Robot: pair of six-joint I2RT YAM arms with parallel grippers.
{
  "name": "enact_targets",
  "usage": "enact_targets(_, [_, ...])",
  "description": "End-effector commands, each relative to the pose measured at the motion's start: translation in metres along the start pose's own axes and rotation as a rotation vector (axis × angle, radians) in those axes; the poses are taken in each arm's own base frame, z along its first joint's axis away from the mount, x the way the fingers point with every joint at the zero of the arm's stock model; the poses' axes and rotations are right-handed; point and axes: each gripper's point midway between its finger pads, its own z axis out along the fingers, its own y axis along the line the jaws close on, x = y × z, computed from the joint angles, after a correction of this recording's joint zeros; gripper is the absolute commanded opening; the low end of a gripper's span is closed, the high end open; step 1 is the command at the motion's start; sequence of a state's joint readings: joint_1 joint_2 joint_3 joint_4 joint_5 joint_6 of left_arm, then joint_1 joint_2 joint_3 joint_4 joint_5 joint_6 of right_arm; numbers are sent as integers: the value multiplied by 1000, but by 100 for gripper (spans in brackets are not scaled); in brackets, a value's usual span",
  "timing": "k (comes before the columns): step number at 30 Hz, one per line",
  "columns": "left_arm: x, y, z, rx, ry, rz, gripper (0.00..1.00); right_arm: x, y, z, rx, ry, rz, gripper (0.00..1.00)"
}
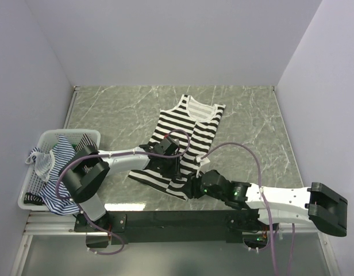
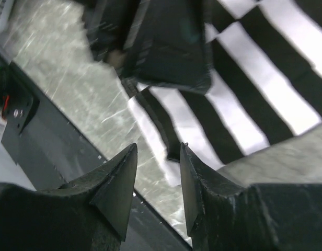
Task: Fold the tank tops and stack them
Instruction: Fold the tank top
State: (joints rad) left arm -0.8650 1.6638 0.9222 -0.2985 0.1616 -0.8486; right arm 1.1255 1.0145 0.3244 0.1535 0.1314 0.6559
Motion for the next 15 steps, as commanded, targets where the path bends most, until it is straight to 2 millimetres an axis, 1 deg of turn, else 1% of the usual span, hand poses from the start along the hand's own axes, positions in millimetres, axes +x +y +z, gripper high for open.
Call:
enact_targets(1, [-6,-7,1,26,-8,23,37,-10,11,0,-19,-87,-34,46])
enact_targets(3, [-5,-5,2,16,-5,22,37,-5,9,-1,-9,-79,-41,47])
enact_targets(6, [-5,-4,4,14,-1,21,37,3,-2,-4,35,-60,-51,47])
enact_targets(11, [-4,-4,5,14,3,21,37,4,-11,-12,74,-75,-43,47])
enact_targets(12, [-3,-3,6,11,8,20,37,7,-13,-14,83,-64,-45,47])
enact_targets(15, [-3,-4,7,12,12,21,37,8,-11,-17,76,-64,-32,47])
